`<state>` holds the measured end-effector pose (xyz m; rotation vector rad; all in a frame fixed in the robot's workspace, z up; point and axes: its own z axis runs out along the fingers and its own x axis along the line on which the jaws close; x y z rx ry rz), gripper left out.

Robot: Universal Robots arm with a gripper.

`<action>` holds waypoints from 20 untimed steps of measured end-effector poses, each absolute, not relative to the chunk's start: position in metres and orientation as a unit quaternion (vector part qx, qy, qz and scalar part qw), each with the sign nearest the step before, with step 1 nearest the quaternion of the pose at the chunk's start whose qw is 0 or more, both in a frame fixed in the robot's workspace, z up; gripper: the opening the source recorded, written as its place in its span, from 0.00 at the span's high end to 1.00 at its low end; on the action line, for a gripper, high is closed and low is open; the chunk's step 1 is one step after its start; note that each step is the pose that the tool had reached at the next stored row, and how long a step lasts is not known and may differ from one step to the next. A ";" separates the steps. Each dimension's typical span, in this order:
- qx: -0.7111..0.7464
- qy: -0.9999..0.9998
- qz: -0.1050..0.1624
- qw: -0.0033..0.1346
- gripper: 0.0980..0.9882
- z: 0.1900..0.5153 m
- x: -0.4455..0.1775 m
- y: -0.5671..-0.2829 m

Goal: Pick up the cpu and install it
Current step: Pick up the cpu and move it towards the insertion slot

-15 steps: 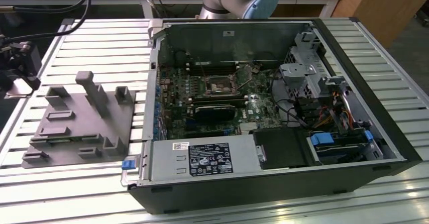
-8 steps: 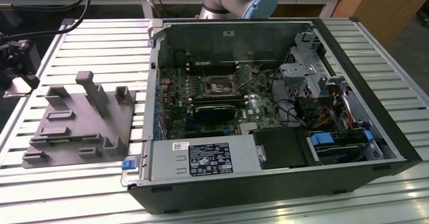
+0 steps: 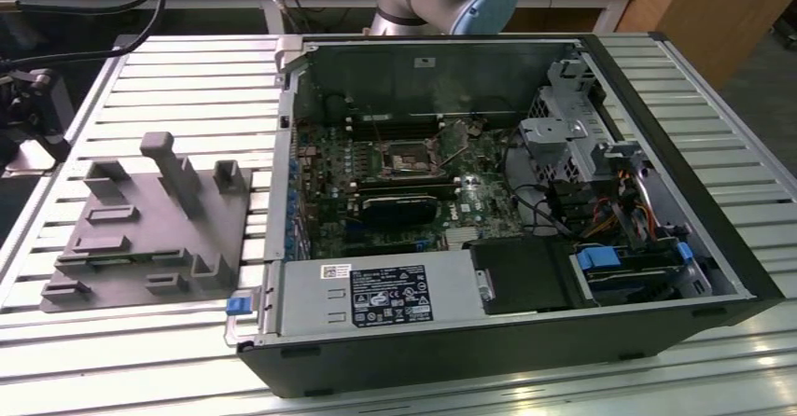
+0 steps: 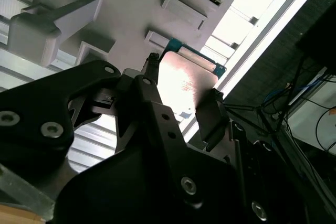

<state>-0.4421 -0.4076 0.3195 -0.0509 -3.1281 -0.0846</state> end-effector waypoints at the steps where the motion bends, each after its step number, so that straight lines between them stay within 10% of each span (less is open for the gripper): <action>1: -0.016 -0.999 -0.027 0.006 0.51 0.321 -0.442 -0.408; 20: -0.016 -0.999 -0.027 0.006 0.51 0.352 -0.442 -0.408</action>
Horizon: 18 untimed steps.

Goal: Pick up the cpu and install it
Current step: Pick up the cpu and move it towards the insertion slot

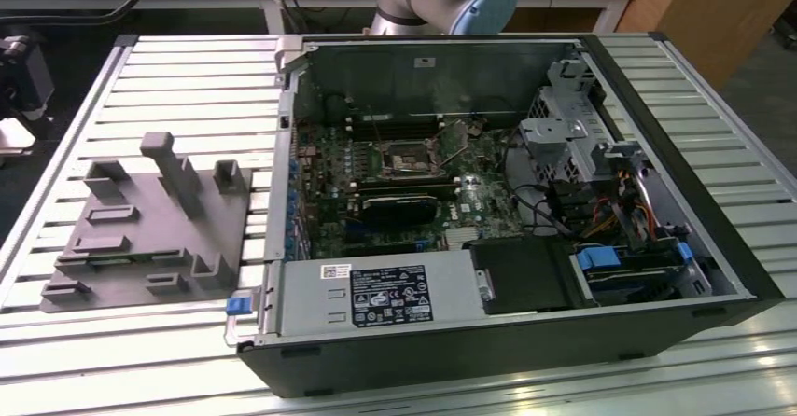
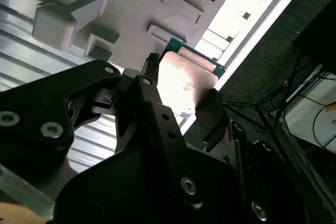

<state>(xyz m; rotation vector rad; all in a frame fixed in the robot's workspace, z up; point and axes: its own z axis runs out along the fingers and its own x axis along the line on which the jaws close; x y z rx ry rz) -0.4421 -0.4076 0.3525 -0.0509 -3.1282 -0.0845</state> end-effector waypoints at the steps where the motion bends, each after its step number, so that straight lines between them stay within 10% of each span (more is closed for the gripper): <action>1: -0.016 -0.999 -0.027 0.006 0.51 0.355 -0.442 -0.408; 18: -0.016 -0.999 -0.027 0.006 0.51 0.399 -0.442 -0.408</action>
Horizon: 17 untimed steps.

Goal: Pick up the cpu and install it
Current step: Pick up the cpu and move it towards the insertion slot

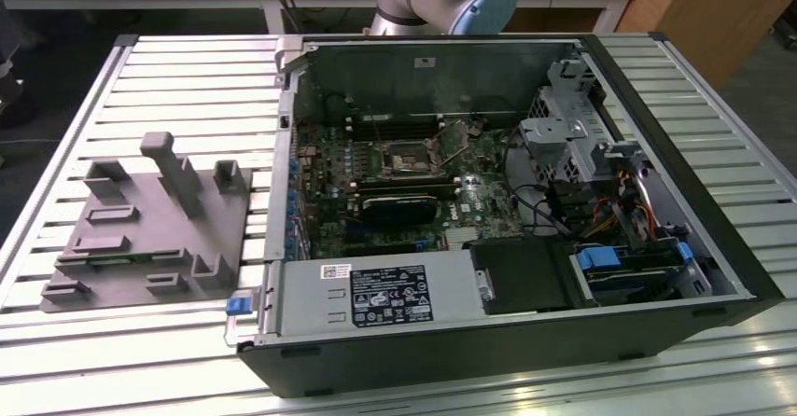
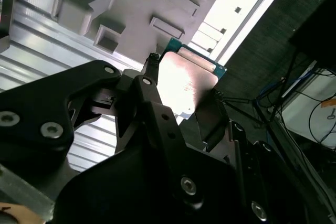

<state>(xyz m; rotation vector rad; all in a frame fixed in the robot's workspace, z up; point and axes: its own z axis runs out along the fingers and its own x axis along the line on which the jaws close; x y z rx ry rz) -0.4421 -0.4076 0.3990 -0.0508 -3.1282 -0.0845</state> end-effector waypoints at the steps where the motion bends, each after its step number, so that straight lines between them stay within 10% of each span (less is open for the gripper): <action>1: -0.016 -0.999 -0.027 0.006 0.51 0.401 -0.442 -0.408; 17: -0.016 -0.999 -0.027 0.006 0.51 0.408 -0.435 -0.408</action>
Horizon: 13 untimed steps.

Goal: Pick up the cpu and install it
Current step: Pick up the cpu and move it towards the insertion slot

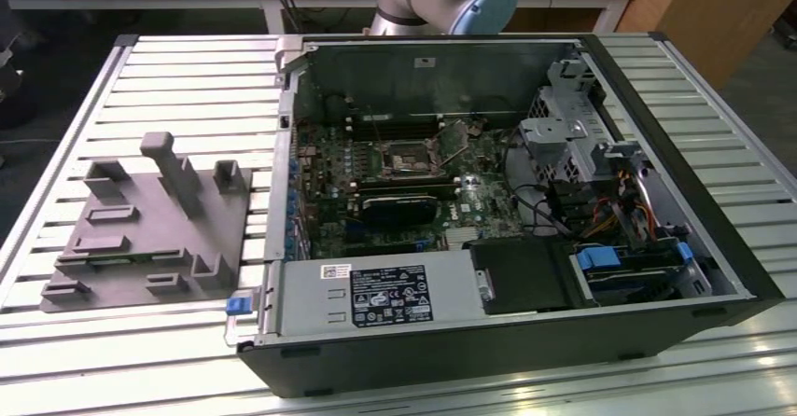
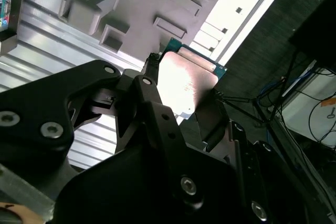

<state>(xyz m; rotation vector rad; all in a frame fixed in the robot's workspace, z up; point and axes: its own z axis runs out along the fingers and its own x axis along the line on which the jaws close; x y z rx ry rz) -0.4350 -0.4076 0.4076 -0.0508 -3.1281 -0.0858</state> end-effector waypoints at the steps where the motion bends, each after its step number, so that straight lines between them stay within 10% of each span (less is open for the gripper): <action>1: -0.016 -0.999 -0.027 0.006 0.51 0.408 -0.433 -0.408; 13: -0.016 -0.999 -0.028 0.006 0.51 0.408 -0.411 -0.408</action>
